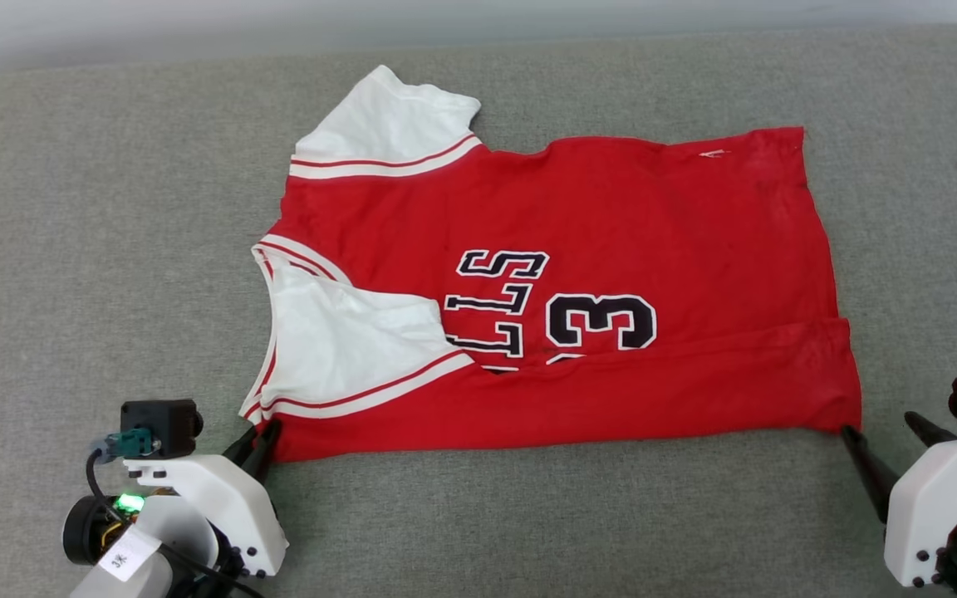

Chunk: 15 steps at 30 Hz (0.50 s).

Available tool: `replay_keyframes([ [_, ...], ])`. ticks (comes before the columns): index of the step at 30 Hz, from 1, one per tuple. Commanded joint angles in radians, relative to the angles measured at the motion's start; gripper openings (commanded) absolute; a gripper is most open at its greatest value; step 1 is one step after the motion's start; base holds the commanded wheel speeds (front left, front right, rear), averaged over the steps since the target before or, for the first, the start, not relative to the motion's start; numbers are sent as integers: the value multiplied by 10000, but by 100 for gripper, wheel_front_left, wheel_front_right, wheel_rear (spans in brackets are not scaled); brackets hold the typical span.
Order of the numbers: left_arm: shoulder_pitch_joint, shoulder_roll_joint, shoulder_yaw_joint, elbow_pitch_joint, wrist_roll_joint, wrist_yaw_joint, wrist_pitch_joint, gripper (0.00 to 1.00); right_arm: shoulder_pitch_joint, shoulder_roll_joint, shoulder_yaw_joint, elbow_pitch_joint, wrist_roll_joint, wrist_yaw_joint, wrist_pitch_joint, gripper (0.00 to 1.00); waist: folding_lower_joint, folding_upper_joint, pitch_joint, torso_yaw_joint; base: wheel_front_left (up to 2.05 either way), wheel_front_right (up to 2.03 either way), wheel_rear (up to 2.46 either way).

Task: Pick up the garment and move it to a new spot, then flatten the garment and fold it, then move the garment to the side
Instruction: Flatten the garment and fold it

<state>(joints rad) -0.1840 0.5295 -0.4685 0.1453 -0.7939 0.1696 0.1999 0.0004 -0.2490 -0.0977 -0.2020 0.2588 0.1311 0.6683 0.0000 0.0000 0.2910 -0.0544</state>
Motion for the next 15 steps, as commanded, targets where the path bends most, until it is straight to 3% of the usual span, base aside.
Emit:
replay_keyframes([
  [1, 132, -97, -154, 161, -5, -84, 12, 0, -141, -100, -50, 48, -119, -9, -13, 100, 0, 0, -83, 89, 0, 0, 0],
  [7, -37, -122, -49, -442, 201, -245, -657, 0, -507, -131, -257, 651, -424, -9, 228, 100, 0, 0, -319, 420, 0, 0, 0],
  [15, 44, 17, -182, -1544, 387, -128, -645, 0, -1085, -174, -315, 1934, -802, -9, 568, 100, 0, 0, -277, 818, 0, 0, 0],
])
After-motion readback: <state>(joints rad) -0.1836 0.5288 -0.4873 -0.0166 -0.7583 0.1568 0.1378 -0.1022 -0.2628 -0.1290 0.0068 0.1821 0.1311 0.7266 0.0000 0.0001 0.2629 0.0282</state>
